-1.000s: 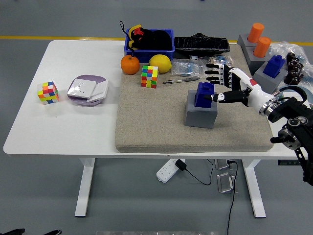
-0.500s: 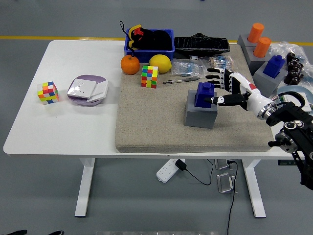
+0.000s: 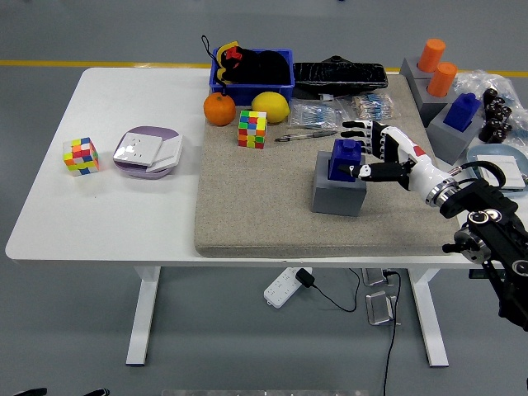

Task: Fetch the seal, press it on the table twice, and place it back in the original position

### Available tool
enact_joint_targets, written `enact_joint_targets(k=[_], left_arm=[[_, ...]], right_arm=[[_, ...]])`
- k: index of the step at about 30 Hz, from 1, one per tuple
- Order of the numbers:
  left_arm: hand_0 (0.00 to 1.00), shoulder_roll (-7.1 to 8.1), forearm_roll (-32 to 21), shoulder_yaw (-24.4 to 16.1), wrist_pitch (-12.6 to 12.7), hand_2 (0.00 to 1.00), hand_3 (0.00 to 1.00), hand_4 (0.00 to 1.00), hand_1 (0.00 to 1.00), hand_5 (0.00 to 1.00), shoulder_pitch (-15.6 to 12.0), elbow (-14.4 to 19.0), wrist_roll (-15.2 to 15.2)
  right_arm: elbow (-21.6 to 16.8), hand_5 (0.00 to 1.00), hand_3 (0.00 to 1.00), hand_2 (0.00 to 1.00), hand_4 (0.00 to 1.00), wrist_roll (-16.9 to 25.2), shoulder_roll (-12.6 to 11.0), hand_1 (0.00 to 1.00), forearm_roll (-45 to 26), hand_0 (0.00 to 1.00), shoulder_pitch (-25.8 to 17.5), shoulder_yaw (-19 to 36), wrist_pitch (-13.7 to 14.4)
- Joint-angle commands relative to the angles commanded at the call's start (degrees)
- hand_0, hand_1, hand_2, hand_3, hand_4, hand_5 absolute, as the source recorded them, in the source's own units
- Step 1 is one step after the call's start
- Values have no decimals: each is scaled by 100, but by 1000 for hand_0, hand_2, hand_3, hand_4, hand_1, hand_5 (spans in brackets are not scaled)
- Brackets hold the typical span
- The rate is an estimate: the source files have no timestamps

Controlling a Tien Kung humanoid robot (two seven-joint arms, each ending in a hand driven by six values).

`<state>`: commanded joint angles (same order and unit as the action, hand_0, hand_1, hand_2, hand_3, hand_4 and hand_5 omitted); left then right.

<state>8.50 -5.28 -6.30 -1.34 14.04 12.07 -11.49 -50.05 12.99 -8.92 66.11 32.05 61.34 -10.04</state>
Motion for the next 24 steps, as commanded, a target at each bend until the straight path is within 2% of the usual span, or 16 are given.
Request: enact_joint_targets(k=[2, 7, 8, 19, 20, 22, 24], left_arm=[[814, -3, 5, -5, -1, 763, 800, 684, 785, 416, -1, 0, -2], [814, -7, 11, -11, -4, 763, 800, 684, 785, 416, -4, -2, -3], [814, -9, 18, -17, -4, 763, 800, 684, 785, 414, -3, -2, -6], [814, -14, 36, -22, -8, 763, 800, 685, 785, 414, 3, 1, -8], [814, -14, 36, -22, -8, 763, 800, 685, 785, 413, 3, 1, -8], [814, -13, 51, -33, -8, 763, 800, 685, 785, 413, 8, -1, -13], [814, -11, 56, -37, -8, 763, 800, 685, 785, 413, 13, 0, -15]], right_arm=[[23, 2, 716, 685, 841, 38, 5, 661, 3, 725, 0, -41, 40], [78, 2, 716, 685, 841, 70, 17, 661, -1, 725, 20, -148, 64], [82, 2, 676, 661, 814, 73, 19, 628, -2, 715, 25, -163, 70], [157, 2, 685, 645, 795, 202, 36, 612, -15, 716, 116, -348, 191], [158, 2, 643, 590, 760, 203, 36, 576, -15, 708, 117, -349, 193], [167, 2, 643, 590, 760, 239, 34, 576, -32, 708, 143, -391, 237], [174, 2, 643, 590, 760, 365, 30, 576, -74, 708, 192, -482, 418]])
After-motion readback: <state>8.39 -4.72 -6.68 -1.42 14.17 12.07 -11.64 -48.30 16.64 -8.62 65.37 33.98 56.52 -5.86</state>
